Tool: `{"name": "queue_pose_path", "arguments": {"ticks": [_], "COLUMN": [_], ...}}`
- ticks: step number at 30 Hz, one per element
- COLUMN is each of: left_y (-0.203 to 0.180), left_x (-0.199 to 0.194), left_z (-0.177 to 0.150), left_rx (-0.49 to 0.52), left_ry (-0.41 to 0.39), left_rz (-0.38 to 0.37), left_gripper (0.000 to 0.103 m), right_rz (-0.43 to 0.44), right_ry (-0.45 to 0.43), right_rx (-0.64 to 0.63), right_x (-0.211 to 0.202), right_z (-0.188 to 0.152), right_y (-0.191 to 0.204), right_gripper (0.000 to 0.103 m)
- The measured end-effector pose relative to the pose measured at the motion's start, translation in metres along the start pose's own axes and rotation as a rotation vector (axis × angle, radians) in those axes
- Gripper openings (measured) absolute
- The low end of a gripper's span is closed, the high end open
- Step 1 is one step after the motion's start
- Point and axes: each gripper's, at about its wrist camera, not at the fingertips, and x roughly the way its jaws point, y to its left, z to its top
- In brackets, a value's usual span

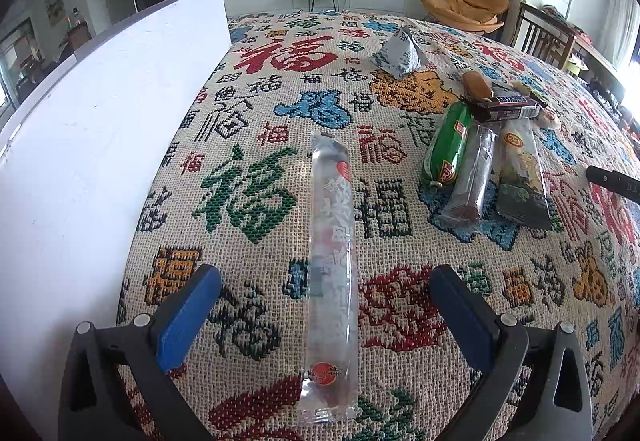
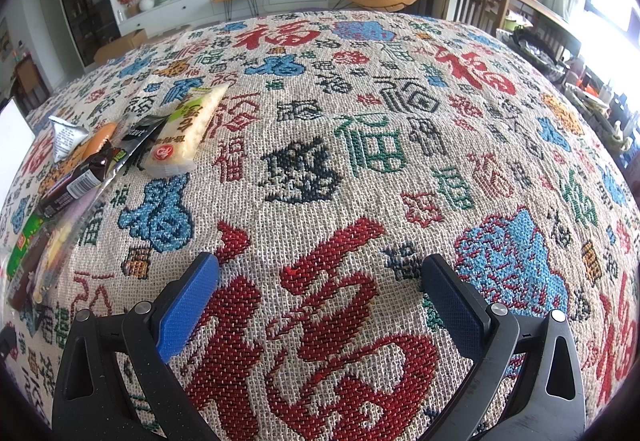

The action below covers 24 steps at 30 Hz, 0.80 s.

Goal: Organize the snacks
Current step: 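Lift the clear plastic tube off the bed with the left gripper, then grasp the Snickers bar with the right gripper while the left gripper holds the tube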

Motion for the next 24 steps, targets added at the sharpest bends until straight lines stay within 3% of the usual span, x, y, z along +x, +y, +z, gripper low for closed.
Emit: {"name": "queue_pose_path", "arguments": {"ticks": [10, 12, 13, 15, 17, 21, 24], "left_y": [0.001, 0.001, 0.001, 0.002, 0.002, 0.002, 0.002], "left_x": [0.001, 0.001, 0.001, 0.001, 0.001, 0.001, 0.001], "left_z": [0.001, 0.002, 0.001, 0.002, 0.002, 0.002, 0.002], "left_rx": [-0.003, -0.003, -0.004, -0.005, -0.005, -0.005, -0.005], "left_ry": [0.000, -0.001, -0.001, -0.001, -0.001, -0.001, -0.002], "left_rz": [0.000, 0.000, 0.000, -0.001, -0.001, -0.001, -0.001], "left_gripper": [0.103, 0.103, 0.103, 0.103, 0.103, 0.103, 0.103], "right_rz": [0.003, 0.055, 0.138, 0.283, 0.332, 0.263, 0.205], "right_ry": [0.006, 0.039, 0.041, -0.014, -0.072, -0.012, 0.069], "right_rx": [-0.005, -0.038, -0.070, -0.191, -0.421, -0.850, -0.990], "right_x": [0.001, 0.002, -0.002, -0.022, -0.047, -0.053, -0.030], "right_z": [0.002, 0.009, 0.016, 0.030, 0.043, 0.052, 0.053], "right_y": [0.000, 0.001, 0.004, 0.023, 0.058, 0.135, 0.167], "right_gripper": [0.103, 0.102, 0.101, 0.101, 0.101, 0.100, 0.099]}}
